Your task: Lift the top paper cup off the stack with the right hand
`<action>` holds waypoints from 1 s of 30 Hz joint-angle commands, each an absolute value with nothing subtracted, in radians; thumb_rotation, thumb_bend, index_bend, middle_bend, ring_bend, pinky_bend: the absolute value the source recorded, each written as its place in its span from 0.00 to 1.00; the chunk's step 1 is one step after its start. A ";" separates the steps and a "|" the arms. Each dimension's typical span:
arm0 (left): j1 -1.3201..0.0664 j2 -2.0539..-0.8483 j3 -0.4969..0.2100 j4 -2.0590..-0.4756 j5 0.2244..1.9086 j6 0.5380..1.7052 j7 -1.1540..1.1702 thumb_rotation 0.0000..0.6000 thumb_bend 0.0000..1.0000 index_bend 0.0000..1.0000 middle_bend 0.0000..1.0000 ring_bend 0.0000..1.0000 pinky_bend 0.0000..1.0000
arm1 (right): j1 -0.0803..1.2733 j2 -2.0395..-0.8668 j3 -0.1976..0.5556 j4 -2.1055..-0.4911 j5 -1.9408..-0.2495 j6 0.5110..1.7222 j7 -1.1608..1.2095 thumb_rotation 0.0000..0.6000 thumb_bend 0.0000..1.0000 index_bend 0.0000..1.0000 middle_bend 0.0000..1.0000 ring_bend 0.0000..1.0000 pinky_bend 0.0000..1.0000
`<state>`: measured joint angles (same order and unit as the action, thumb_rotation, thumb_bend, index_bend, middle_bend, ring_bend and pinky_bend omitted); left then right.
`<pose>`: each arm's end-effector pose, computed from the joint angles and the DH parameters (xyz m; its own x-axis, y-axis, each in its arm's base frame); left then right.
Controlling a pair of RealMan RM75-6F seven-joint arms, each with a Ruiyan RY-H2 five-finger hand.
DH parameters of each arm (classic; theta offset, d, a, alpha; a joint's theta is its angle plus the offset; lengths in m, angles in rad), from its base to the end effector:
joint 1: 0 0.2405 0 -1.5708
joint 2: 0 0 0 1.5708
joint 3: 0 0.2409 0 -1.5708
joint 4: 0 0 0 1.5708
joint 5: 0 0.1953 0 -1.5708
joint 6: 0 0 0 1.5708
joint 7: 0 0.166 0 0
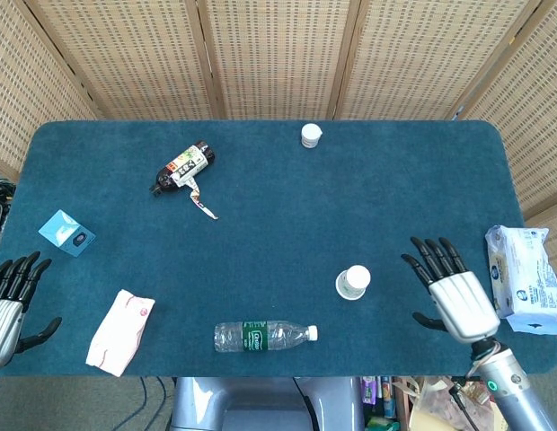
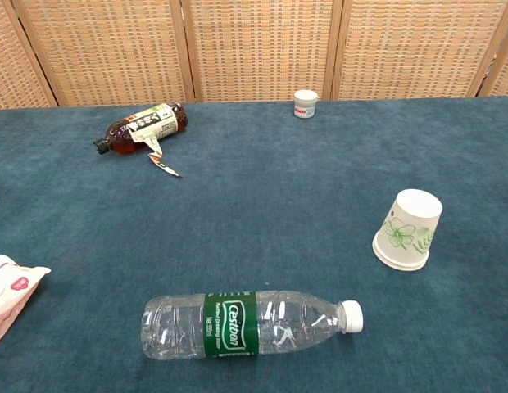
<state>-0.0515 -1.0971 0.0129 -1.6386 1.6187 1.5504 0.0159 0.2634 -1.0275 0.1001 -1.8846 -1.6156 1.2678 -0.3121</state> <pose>-0.2777 0.1777 0.1628 0.4112 0.0113 0.9115 0.9079 -0.0944 -0.4084 -0.1907 -0.2384 0.1395 0.5558 -0.0287 0.8308 -0.7838 -0.3510 0.5123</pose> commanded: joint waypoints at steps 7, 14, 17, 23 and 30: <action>-0.055 -1.099 0.013 -1.636 1.617 1.543 0.015 1.00 0.27 0.00 0.00 0.00 0.00 | 0.415 -1.080 0.157 -1.999 -1.420 1.060 -0.537 1.00 0.13 0.16 0.03 0.00 0.00; -0.057 -1.097 0.016 -1.636 1.620 1.539 0.006 1.00 0.27 0.00 0.00 0.00 0.00 | 0.533 -1.175 0.193 -2.025 -1.183 0.974 -0.697 1.00 0.13 0.20 0.05 0.00 0.00; -0.059 -1.097 0.015 -1.634 1.617 1.536 0.004 1.00 0.27 0.00 0.00 0.00 0.00 | 0.577 -1.205 0.192 -2.021 -1.103 0.964 -0.756 1.00 0.18 0.21 0.06 0.00 0.00; -0.063 -1.099 0.015 -1.634 1.615 1.526 0.008 1.00 0.27 0.00 0.00 0.00 0.00 | 0.647 -1.231 0.181 -2.007 -0.981 0.951 -0.850 1.00 0.23 0.22 0.07 0.00 0.00; -0.065 -1.099 0.014 -1.634 1.611 1.523 0.007 1.00 0.27 0.00 0.00 0.00 0.00 | 0.740 -1.256 0.170 -2.012 -0.812 0.989 -0.966 1.00 0.26 0.26 0.10 0.00 0.00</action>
<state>-0.0652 -1.0993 0.0140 -1.6338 1.6111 1.5227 0.0068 0.7141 -1.2462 0.1761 -2.0096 -0.8449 0.9745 -0.9386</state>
